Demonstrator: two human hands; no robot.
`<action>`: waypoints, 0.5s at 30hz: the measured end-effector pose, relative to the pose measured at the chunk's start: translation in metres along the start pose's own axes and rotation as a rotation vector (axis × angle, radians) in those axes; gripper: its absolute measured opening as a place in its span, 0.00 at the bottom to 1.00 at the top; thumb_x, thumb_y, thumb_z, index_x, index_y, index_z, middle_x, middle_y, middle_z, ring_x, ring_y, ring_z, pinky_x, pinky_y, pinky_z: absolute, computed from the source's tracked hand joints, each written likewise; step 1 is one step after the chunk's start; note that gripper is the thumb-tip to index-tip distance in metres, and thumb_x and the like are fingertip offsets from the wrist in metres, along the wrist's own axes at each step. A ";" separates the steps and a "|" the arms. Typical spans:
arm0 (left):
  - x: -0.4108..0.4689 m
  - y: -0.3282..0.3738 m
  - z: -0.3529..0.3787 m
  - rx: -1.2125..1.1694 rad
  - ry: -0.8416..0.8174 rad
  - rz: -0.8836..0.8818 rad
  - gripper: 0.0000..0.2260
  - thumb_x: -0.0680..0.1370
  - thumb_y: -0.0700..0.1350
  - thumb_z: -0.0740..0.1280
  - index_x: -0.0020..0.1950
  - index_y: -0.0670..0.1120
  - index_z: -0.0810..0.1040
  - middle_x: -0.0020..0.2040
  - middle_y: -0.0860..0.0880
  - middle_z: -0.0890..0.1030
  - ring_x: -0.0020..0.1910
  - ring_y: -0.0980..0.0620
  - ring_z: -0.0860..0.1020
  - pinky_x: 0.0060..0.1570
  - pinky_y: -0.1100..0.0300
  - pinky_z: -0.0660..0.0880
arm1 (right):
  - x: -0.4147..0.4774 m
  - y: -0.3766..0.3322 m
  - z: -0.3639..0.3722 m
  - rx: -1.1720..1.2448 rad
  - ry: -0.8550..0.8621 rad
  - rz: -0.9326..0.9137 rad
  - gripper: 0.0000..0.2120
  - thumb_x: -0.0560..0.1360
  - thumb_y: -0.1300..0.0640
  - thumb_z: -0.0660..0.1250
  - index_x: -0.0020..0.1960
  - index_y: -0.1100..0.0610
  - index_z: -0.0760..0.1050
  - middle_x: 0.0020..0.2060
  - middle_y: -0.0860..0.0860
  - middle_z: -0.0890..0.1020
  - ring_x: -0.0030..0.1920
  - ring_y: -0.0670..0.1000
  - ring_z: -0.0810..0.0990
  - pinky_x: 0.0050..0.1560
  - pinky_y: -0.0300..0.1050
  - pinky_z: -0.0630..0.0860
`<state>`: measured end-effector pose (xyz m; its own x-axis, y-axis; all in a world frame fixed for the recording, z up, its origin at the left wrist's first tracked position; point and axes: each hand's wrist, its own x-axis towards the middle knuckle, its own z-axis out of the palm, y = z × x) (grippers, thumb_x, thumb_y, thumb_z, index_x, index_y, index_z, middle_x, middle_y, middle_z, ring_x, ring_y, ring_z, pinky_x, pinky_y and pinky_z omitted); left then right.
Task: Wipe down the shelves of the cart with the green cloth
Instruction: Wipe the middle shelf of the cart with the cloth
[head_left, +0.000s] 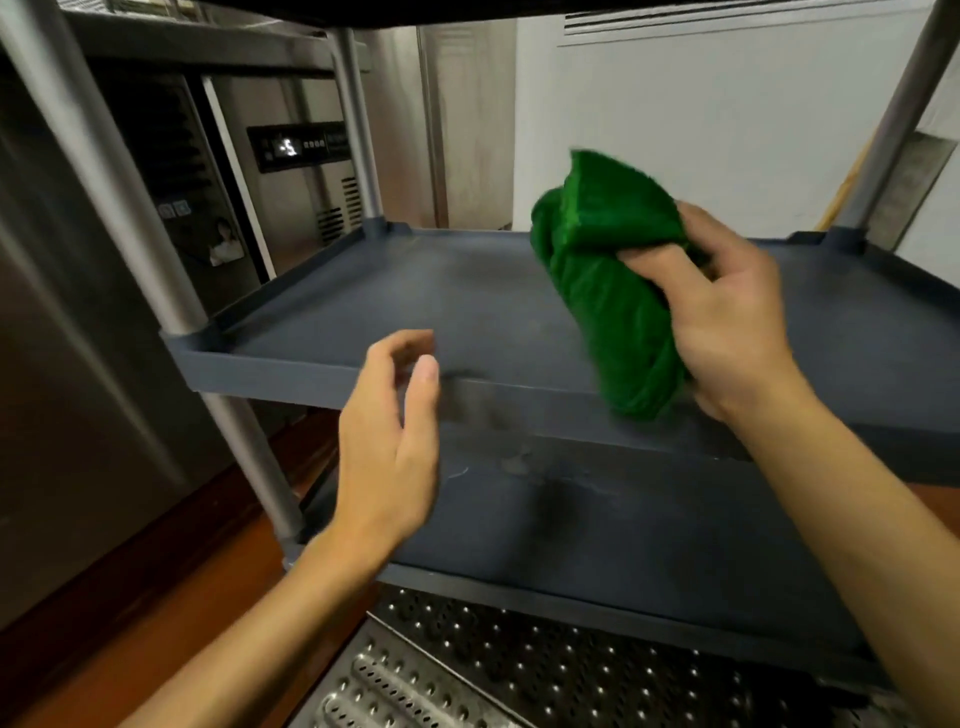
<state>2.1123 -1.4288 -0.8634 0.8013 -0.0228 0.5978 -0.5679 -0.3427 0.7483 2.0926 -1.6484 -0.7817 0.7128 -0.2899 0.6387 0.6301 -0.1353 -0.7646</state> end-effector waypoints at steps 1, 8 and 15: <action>-0.007 0.013 0.006 -0.155 -0.018 -0.109 0.19 0.79 0.60 0.56 0.63 0.52 0.76 0.59 0.55 0.81 0.60 0.59 0.78 0.62 0.60 0.72 | -0.004 -0.011 0.005 0.062 -0.018 -0.012 0.13 0.75 0.67 0.67 0.57 0.57 0.80 0.44 0.44 0.85 0.49 0.44 0.82 0.49 0.39 0.78; -0.045 0.070 0.013 -1.048 -0.305 -0.792 0.25 0.71 0.64 0.62 0.53 0.48 0.87 0.54 0.43 0.86 0.51 0.45 0.86 0.49 0.49 0.83 | -0.081 -0.025 0.030 -0.141 -0.322 -0.061 0.22 0.70 0.69 0.71 0.62 0.54 0.79 0.58 0.45 0.82 0.60 0.41 0.79 0.62 0.38 0.72; -0.064 0.042 0.007 -1.045 -0.190 -0.970 0.27 0.79 0.64 0.57 0.47 0.46 0.88 0.53 0.36 0.85 0.47 0.41 0.86 0.40 0.48 0.84 | -0.133 0.011 0.026 -0.306 -0.370 0.229 0.19 0.73 0.55 0.73 0.62 0.45 0.76 0.58 0.39 0.79 0.60 0.39 0.77 0.61 0.39 0.74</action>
<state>2.0380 -1.4484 -0.8724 0.9095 -0.3356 -0.2454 0.3986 0.5361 0.7441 2.0123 -1.5863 -0.8729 0.9176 0.0013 0.3974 0.3657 -0.3943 -0.8431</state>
